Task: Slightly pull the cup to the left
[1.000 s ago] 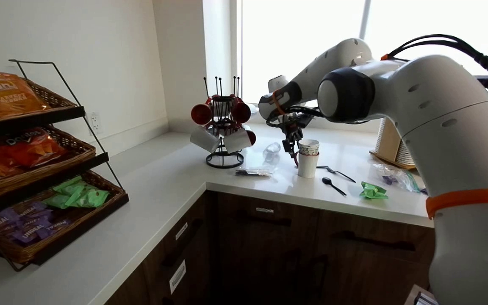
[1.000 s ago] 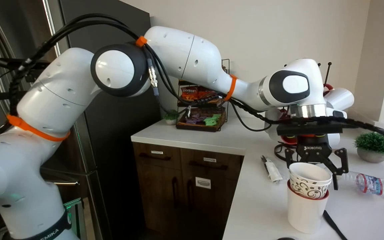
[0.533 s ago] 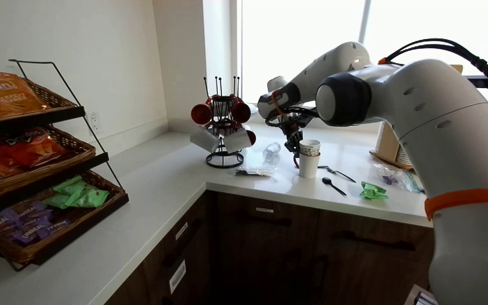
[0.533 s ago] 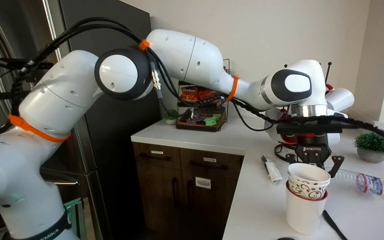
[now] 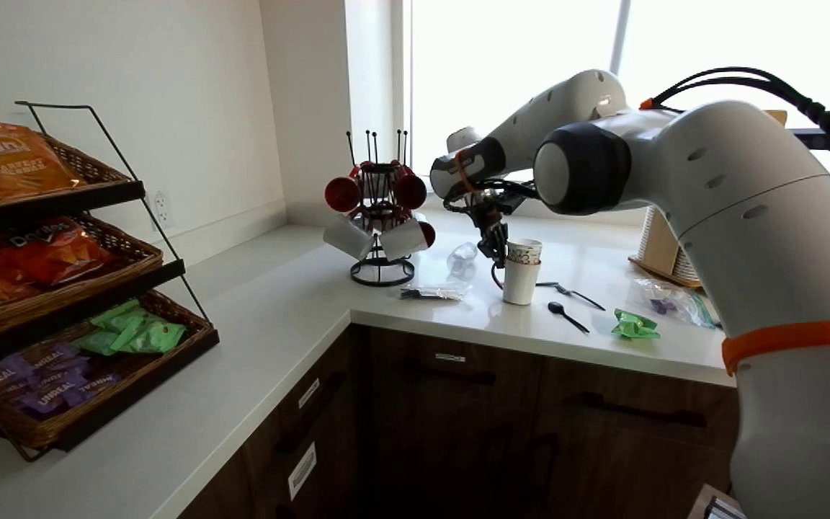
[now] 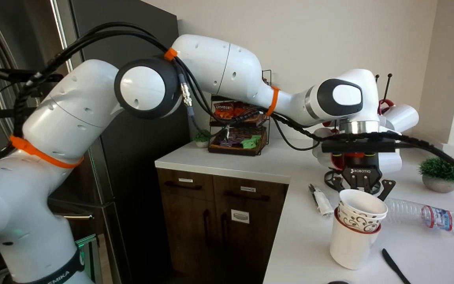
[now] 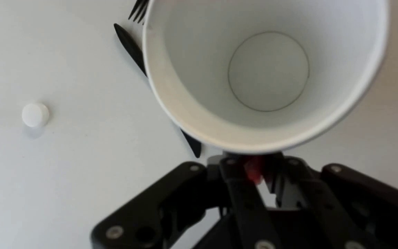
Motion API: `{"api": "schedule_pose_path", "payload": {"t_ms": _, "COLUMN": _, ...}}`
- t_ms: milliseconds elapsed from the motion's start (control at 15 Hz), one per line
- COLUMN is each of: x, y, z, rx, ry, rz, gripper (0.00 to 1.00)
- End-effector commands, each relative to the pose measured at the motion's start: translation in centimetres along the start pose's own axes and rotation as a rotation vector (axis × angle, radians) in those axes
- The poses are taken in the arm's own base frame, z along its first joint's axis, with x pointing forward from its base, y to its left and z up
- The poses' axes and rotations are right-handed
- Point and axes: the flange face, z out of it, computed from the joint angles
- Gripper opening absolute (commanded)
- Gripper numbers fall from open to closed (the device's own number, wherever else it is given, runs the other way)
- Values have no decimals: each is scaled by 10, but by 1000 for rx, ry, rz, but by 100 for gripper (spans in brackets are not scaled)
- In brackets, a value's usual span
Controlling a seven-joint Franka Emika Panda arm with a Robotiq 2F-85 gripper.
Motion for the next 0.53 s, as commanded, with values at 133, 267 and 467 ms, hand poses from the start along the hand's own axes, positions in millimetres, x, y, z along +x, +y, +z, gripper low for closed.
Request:
{"api": "schedule_pose_path", "payload": {"t_ms": 133, "x": 8, "y": -15, "z": -16, "rx": -31, "ry": -10, "rz": 57, "gripper": 5}}
{"api": "schedule_pose_path", "payload": {"t_ms": 267, "x": 13, "y": -18, "z": -19, "rx": -81, "ry": -9, "rz": 133, "gripper": 5}}
{"api": "schedule_pose_path", "payload": {"t_ms": 467, "x": 17, "y": -31, "z": -24, "rx": -95, "ry": -22, "rz": 208, "gripper": 5}}
